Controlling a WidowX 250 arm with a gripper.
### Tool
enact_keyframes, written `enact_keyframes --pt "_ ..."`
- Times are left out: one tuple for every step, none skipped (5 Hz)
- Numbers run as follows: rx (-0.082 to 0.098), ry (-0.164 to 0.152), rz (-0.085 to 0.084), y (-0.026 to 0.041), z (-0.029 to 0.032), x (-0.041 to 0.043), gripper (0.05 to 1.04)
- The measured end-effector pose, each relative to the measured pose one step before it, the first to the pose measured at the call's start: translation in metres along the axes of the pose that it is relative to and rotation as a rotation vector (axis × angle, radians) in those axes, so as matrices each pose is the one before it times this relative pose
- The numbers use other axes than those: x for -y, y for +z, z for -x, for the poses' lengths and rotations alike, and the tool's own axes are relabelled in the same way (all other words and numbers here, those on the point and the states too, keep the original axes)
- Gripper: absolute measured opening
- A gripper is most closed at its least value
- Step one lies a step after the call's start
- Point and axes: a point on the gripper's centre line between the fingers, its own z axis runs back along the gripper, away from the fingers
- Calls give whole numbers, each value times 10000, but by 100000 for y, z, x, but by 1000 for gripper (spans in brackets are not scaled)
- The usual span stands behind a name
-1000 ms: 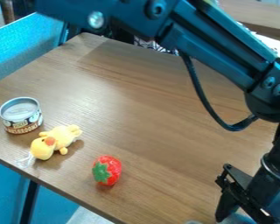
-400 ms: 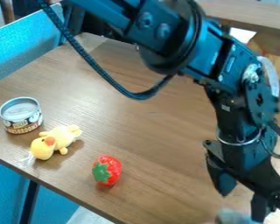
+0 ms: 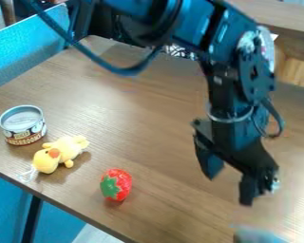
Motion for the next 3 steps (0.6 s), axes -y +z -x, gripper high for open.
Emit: enact_keyframes --pt "-766 80 -790 598 1068 -4500 1001" --pt "-428 -171 2 1173 1053 -3362 1001" --pt "34 477 509 959 1035 -4912 1001"
